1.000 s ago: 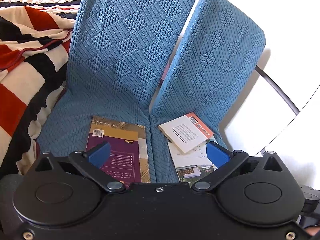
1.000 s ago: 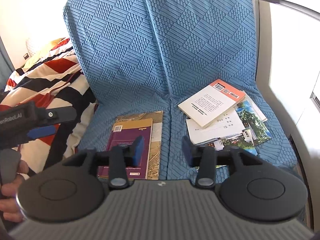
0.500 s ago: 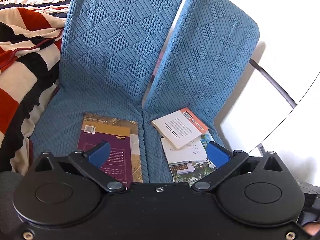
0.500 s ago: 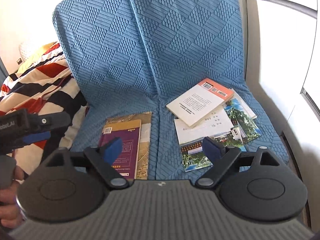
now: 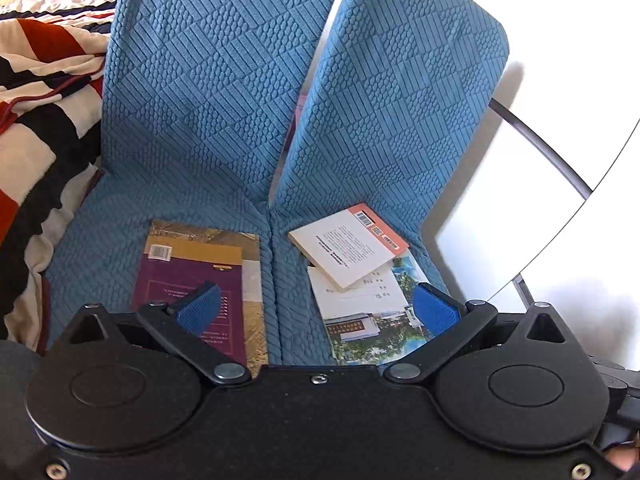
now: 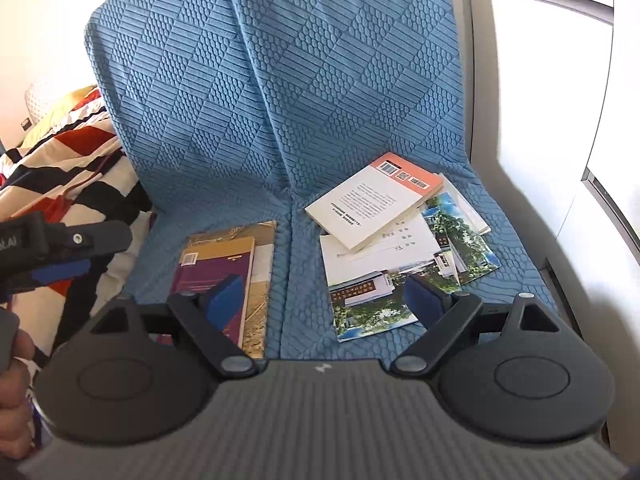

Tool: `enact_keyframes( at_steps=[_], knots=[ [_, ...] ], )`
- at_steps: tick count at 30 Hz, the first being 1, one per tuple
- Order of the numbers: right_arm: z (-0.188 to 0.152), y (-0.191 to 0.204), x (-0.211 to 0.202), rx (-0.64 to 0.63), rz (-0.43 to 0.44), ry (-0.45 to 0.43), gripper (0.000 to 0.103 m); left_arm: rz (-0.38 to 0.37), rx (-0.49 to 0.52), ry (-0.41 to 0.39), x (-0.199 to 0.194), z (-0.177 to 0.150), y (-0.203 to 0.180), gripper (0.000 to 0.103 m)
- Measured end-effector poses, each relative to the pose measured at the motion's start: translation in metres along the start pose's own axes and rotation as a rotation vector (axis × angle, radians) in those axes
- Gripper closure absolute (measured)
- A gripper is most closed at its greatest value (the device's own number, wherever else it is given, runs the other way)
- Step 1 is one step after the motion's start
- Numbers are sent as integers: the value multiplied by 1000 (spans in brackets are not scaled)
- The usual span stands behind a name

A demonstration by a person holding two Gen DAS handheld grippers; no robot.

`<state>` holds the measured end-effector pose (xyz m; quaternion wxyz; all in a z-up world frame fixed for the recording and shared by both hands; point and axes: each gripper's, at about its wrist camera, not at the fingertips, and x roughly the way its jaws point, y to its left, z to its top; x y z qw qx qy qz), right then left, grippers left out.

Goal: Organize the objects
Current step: 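Lower both grippers onto the white book with the orange barcode band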

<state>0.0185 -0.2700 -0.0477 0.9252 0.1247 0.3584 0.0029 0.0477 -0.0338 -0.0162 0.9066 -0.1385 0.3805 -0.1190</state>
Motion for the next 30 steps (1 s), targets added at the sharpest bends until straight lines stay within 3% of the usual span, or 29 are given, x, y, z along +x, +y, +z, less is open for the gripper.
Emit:
enact_keyframes(
  at_steps=[21,25,30],
  knots=[
    [-16,-53,0,24,-32,-58,15,9,23,-13,30,-24,-33,1],
    [-26,-62,10,-6,-45,-126,15,18,-1,-17,42,-35,-31,1],
    [-35,-76,35,26,-22,-113,15,20,-12,7,64,-46,-29,1]
  ],
)
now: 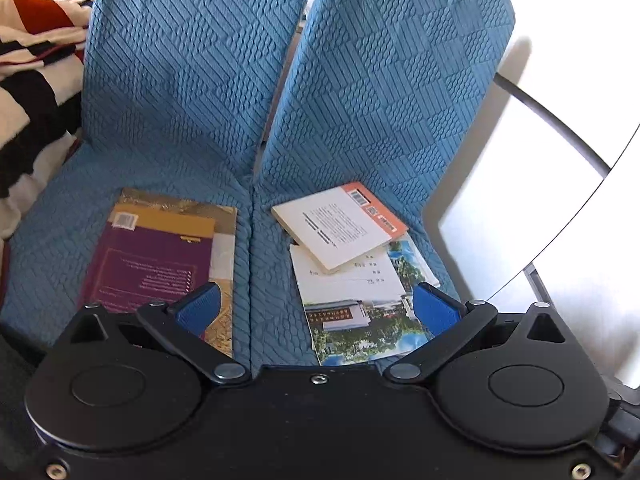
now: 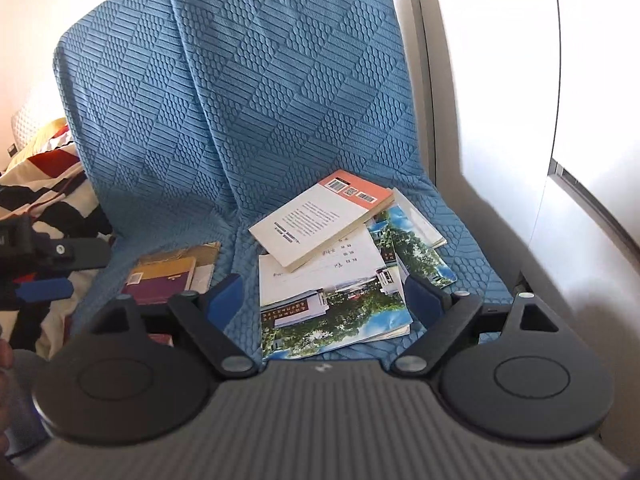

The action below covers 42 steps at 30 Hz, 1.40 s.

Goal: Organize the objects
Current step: 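Lower both grippers onto the white book with the orange barcode band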

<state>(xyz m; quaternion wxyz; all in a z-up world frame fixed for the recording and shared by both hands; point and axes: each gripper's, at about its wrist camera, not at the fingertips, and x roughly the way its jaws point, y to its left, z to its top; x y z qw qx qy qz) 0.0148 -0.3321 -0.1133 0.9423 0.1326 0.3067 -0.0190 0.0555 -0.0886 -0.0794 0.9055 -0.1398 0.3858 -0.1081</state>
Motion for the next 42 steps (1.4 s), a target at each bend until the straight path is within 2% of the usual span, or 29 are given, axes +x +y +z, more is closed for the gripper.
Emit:
enact_keyframes(
  at_steps=[8,10,16,17,19,23,29,35,36,38,39,42],
  knots=[
    [-15,-26,39,105,-1,19,16,27,19,53,41,-12,-4,1],
    [-14,-32,47,145,10,25,19,31,22,56,50,-12,-6,1],
    [-6,-50,85,240,69,-26,23,-11,-13,56,82,-5,-7,2],
    [-5,-53,93,257,78,-38,23,-17,-18,54,89,-6,-7,5],
    [-3,-56,110,292,89,-57,23,-7,-11,73,103,-7,-9,7],
    [6,-59,143,304,108,-79,23,8,-33,38,125,-7,-11,7],
    [17,-86,193,367,67,-37,23,32,-62,33,164,2,-12,7],
    [31,-93,236,374,90,8,23,30,-145,58,206,12,-6,12],
    [34,-93,243,362,94,8,23,25,-162,58,212,14,-5,14],
    [39,-94,259,340,95,15,23,22,-187,72,225,16,-3,26],
    [41,-95,265,341,99,19,23,20,-199,79,231,18,-3,28],
    [44,-100,282,378,119,32,23,15,-224,84,245,21,-2,44]
  ],
)
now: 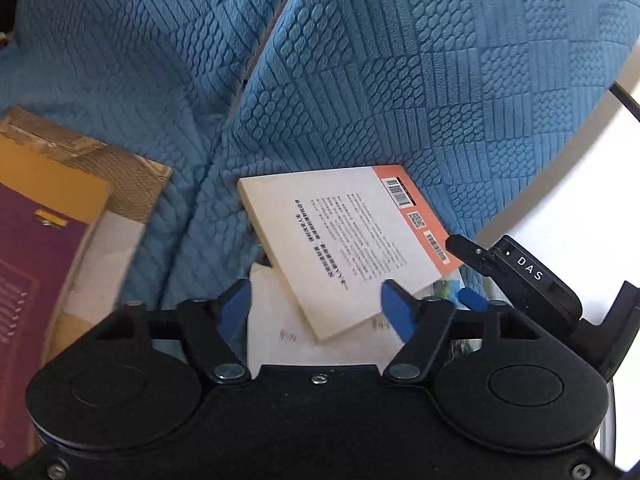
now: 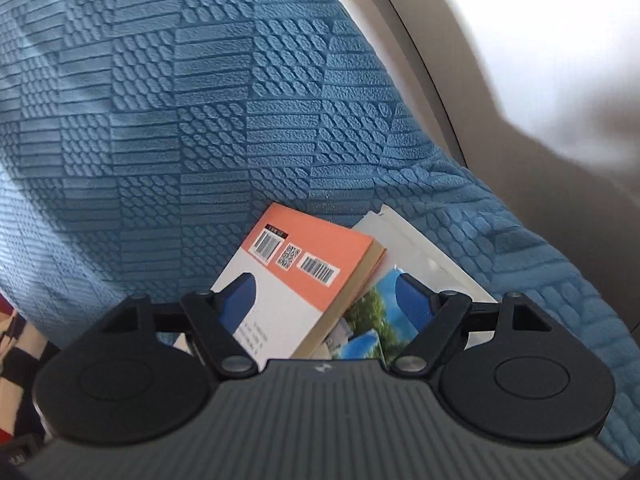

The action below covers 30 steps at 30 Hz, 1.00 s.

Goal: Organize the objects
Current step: 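Lower both grippers onto the white book with the orange barcode band, then close the right gripper on the spine of the white orange-banded book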

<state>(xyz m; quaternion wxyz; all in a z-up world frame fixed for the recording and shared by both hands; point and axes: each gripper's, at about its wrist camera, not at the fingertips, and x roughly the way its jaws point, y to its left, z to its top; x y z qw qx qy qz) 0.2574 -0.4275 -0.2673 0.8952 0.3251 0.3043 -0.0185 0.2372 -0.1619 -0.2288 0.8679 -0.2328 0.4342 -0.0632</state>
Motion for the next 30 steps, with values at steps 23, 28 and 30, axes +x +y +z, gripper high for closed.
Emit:
enact_keyframes(
  at_steps=[23,28,30],
  knots=[
    [10,-1,18,-16,11,-25,22,38,145,48,53,20,-28,83],
    [10,-3,16,-4,14,-22,23,38,157,50,54,21,-29,83],
    [9,2,16,-28,5,-25,22,43,164,49,55,20,-30,83]
  ],
)
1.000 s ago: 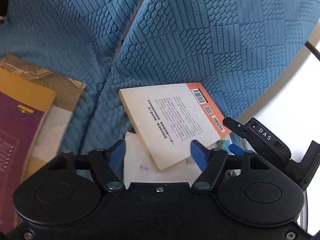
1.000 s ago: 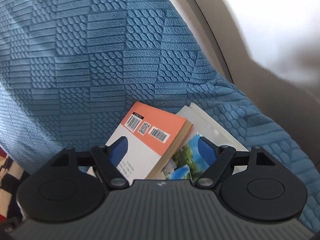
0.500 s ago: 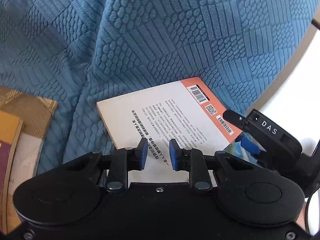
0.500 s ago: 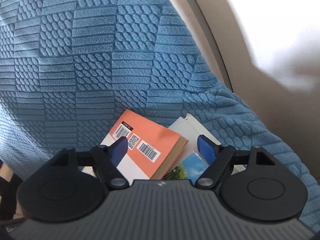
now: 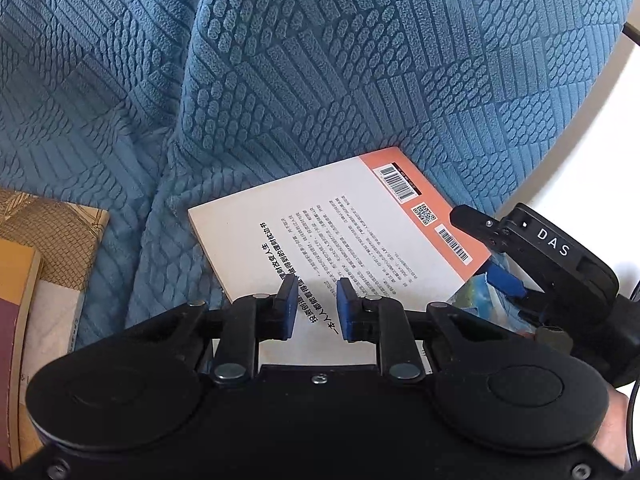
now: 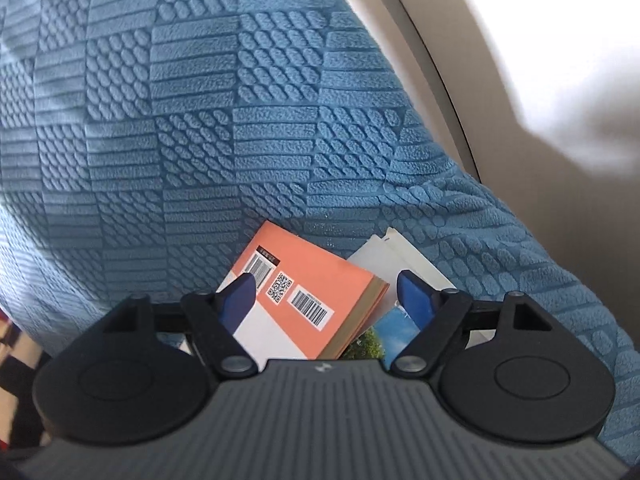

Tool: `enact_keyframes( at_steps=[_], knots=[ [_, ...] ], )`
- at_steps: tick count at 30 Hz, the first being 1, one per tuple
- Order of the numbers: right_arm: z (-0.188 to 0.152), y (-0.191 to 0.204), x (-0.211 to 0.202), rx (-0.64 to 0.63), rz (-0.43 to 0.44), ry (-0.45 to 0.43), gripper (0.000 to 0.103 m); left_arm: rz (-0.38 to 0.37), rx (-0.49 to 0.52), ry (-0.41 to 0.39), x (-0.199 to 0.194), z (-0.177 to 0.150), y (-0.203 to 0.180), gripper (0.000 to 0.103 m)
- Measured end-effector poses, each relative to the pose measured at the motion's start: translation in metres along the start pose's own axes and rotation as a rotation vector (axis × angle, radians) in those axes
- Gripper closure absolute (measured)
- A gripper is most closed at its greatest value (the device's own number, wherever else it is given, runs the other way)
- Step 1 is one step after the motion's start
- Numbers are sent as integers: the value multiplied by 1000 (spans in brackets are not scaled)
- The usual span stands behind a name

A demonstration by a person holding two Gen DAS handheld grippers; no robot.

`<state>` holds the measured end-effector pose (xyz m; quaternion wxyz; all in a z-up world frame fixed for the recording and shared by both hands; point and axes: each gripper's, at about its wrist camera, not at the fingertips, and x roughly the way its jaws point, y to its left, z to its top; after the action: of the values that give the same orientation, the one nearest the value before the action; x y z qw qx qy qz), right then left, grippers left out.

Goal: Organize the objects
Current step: 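Close the right gripper on the spine of the white orange-banded book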

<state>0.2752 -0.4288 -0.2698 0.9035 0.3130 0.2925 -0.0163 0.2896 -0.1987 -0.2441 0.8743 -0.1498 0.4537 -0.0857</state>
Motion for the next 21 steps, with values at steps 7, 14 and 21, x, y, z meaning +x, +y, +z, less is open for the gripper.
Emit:
enact_keyframes(
  at_steps=[7,14,21],
  knots=[
    [2,-1,5,-20,30,20,22,0,4,16,1,1,-1,83],
    [10,-7,5,41,117,23,22,13,26,41,2,4,-3,83],
    [21,-11,-14,124,325,-20,22,35,58,34,3,2,-11,83]
  ],
)
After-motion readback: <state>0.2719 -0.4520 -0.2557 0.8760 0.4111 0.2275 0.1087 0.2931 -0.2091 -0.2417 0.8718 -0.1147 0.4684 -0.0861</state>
